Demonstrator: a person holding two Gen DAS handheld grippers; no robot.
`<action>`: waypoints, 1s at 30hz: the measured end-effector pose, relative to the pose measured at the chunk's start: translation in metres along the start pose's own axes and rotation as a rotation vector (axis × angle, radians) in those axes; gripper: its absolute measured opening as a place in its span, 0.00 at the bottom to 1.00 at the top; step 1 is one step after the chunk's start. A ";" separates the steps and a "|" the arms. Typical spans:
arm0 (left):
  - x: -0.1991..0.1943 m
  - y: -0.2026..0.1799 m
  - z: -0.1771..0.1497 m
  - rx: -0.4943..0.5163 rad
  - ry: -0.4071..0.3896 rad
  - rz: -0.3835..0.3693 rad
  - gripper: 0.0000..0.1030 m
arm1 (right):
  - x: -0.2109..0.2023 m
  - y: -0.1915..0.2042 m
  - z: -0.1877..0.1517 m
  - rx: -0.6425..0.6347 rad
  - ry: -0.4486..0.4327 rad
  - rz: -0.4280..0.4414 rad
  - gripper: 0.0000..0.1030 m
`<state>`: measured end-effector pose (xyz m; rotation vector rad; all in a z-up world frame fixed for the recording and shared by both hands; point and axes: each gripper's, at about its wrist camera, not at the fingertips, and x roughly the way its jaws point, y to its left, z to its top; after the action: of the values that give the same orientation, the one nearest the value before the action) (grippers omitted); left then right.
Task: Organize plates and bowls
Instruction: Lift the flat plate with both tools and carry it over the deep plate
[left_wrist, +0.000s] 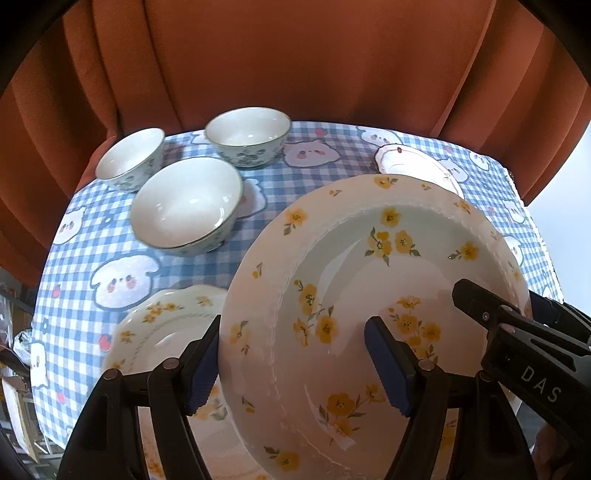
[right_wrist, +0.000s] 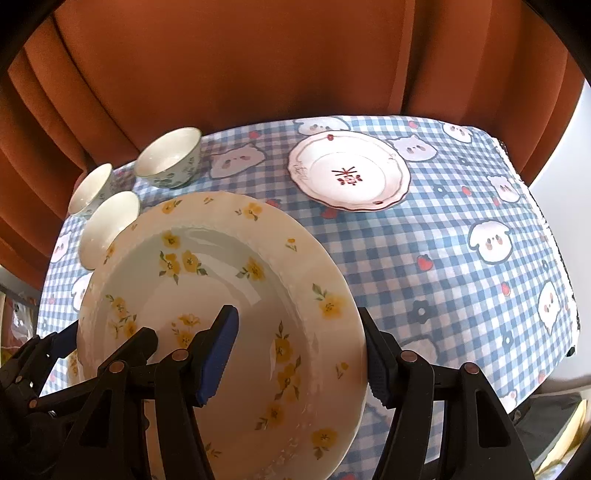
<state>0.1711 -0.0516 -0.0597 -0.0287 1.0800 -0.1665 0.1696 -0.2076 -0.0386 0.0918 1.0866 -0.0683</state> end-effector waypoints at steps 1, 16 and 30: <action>-0.003 0.003 -0.003 0.000 -0.001 0.000 0.73 | -0.002 0.003 -0.002 -0.002 -0.002 0.001 0.64; -0.021 0.062 -0.040 -0.031 0.001 0.003 0.72 | -0.009 0.062 -0.037 -0.014 0.002 0.021 0.64; -0.007 0.105 -0.072 -0.083 0.056 0.003 0.72 | 0.011 0.103 -0.066 -0.049 0.062 0.024 0.64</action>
<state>0.1172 0.0573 -0.0985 -0.0970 1.1421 -0.1203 0.1272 -0.0980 -0.0750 0.0635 1.1479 -0.0176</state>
